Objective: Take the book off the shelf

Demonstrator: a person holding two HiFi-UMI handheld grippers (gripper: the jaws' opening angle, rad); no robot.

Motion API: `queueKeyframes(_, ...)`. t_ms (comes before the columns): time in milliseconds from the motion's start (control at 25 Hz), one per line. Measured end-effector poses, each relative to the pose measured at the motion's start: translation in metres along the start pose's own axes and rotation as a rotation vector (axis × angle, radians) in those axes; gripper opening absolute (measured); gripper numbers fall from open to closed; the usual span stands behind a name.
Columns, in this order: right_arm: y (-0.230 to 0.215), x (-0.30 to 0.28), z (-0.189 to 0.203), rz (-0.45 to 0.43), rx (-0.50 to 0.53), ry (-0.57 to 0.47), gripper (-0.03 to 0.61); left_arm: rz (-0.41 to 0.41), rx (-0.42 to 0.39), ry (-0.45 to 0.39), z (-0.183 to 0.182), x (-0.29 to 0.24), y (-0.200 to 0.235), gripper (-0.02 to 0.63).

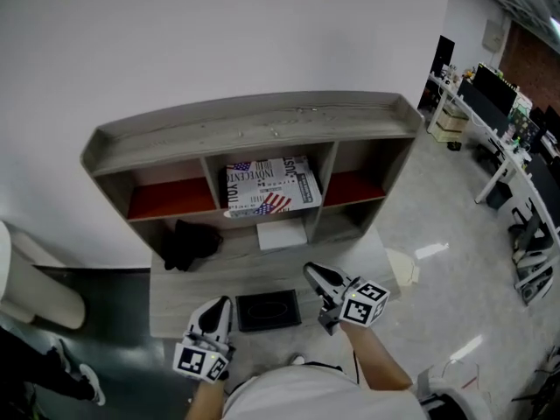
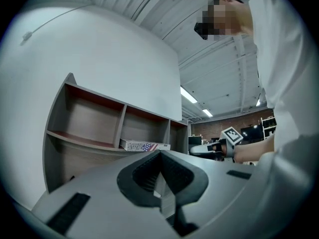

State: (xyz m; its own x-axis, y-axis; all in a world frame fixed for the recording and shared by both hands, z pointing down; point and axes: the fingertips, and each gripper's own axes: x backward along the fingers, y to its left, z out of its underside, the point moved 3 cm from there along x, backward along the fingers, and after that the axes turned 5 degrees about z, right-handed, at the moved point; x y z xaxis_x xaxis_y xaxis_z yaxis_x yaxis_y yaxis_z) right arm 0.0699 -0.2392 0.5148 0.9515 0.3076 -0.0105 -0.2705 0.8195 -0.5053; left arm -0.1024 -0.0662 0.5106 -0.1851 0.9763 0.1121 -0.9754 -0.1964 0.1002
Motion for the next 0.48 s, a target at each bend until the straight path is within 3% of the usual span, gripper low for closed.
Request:
queueKeyframes(120,-0.018,-0.012,-0.014,-0.03,-0.127,-0.027,0.029,-0.018,-0.005,-0.002,0.0,0.0,-0.002,0.017)
queueKeyframes(280,-0.032,-0.033,-0.026,-0.05,-0.181,-0.037,0.111,-0.054,-0.014,0.013,0.001,0.011,-0.003,0.017)
queueKeyframes(480,-0.043,-0.064,-0.042,-0.096,-0.25,-0.074,0.162,-0.095,0.006,0.037,0.011,0.022,-0.005,0.017)
